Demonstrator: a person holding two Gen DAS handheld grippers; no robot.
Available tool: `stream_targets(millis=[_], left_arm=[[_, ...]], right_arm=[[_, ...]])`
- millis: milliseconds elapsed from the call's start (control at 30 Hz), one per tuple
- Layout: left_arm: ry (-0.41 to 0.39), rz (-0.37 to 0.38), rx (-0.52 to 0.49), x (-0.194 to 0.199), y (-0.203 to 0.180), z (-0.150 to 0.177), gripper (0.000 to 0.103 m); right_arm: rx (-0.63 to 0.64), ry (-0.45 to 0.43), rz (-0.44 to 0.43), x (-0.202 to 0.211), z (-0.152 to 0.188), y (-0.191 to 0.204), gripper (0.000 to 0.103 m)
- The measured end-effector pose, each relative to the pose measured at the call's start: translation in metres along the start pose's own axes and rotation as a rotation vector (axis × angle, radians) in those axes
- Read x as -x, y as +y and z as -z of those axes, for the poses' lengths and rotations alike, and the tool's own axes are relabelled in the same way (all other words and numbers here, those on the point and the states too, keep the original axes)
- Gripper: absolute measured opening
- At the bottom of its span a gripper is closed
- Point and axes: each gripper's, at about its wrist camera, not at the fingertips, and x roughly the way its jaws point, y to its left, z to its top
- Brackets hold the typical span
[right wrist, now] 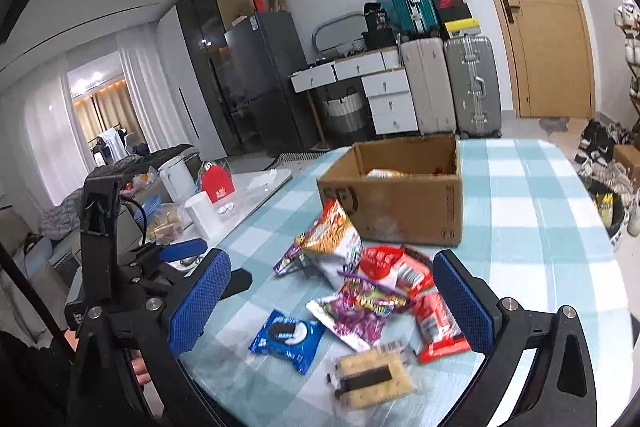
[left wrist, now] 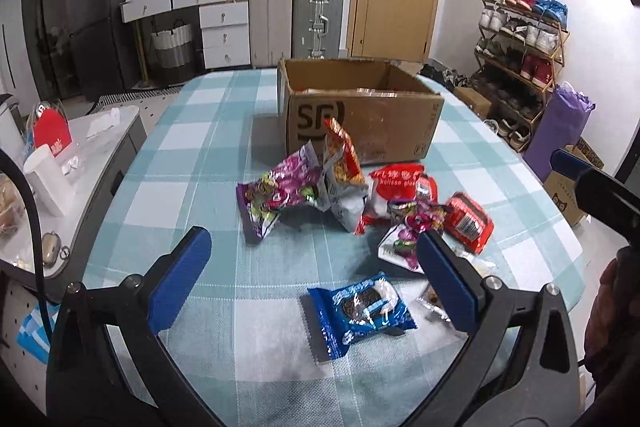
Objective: Organize snacks
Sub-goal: 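Move both grippers back toward the remaining snacks, then grasp the blue Oreo-style pack with the left gripper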
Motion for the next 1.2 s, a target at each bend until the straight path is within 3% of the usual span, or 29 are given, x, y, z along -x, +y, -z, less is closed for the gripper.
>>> stream_targets(millis=[200,533,800,1000,1200], left_arm=[[0.071,0.005,0.004,-0.022,0.004,0.017,0.102],[0.236,0.041,-0.023,-0.083,-0.024,0.039,0.102],[0.292,0.04,0.0,-0.115,-0.029,0.042,0.102],[0.284,0.047,-0.021,-0.125,-0.036,0.042,0.102],[0.282,0.105,-0.043,-0.126,-0.037,0.043,0.076]], right_arm=[[-0.042,0.023,0.016,-0.002,0.021,-0.012,0.103],[-0.077,0.07,0.029,-0.011,0.044,-0.023,0.103],[-0.067,0.095,0.023,-0.018,0.057,-0.022,0.103],[-0.099,0.09,0.047,-0.018,0.06,-0.031,0.103],[-0.104,0.097,0.038,-0.02,0.061,-0.031,0.103]])
